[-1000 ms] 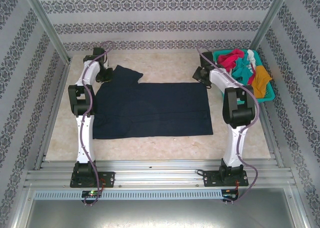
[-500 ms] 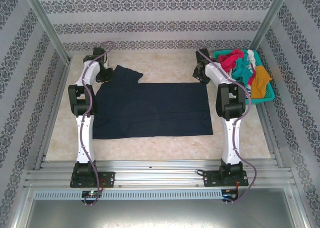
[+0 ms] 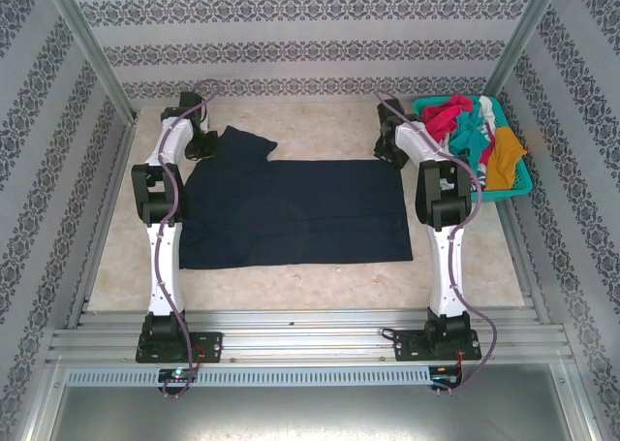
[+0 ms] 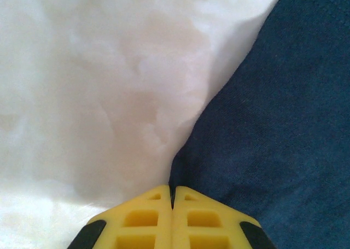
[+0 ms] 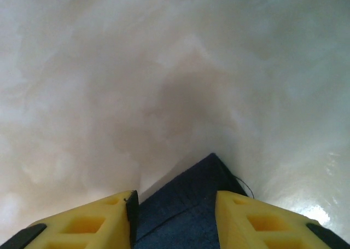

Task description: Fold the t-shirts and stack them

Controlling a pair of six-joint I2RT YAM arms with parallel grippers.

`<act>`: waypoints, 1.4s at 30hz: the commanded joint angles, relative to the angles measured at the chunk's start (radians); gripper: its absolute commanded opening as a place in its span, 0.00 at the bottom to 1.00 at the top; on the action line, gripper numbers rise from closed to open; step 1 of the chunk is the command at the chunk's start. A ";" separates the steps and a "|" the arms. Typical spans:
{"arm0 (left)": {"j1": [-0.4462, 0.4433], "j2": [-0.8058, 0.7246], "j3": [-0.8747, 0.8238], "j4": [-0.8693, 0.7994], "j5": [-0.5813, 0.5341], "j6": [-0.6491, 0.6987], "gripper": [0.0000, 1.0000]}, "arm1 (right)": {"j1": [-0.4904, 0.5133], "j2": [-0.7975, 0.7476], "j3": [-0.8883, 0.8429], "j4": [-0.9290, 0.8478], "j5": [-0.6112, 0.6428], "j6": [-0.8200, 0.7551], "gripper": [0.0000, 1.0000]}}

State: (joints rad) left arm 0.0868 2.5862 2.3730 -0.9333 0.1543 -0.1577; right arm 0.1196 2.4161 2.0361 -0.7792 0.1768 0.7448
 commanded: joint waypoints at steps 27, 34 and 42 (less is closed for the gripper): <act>0.015 -0.024 0.001 0.000 0.021 0.000 0.00 | -0.018 0.094 0.113 -0.091 0.006 -0.054 0.08; 0.015 -0.066 -0.027 0.036 0.032 -0.003 0.00 | -0.015 0.024 0.090 -0.056 -0.002 -0.074 0.00; 0.014 -0.284 -0.275 0.272 0.044 -0.023 0.00 | 0.001 -0.140 -0.057 0.048 0.019 -0.094 0.00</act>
State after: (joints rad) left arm 0.0872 2.4161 2.1433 -0.7902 0.1810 -0.1638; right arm 0.1139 2.3817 2.0239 -0.7746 0.1837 0.6674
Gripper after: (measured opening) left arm 0.040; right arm 0.044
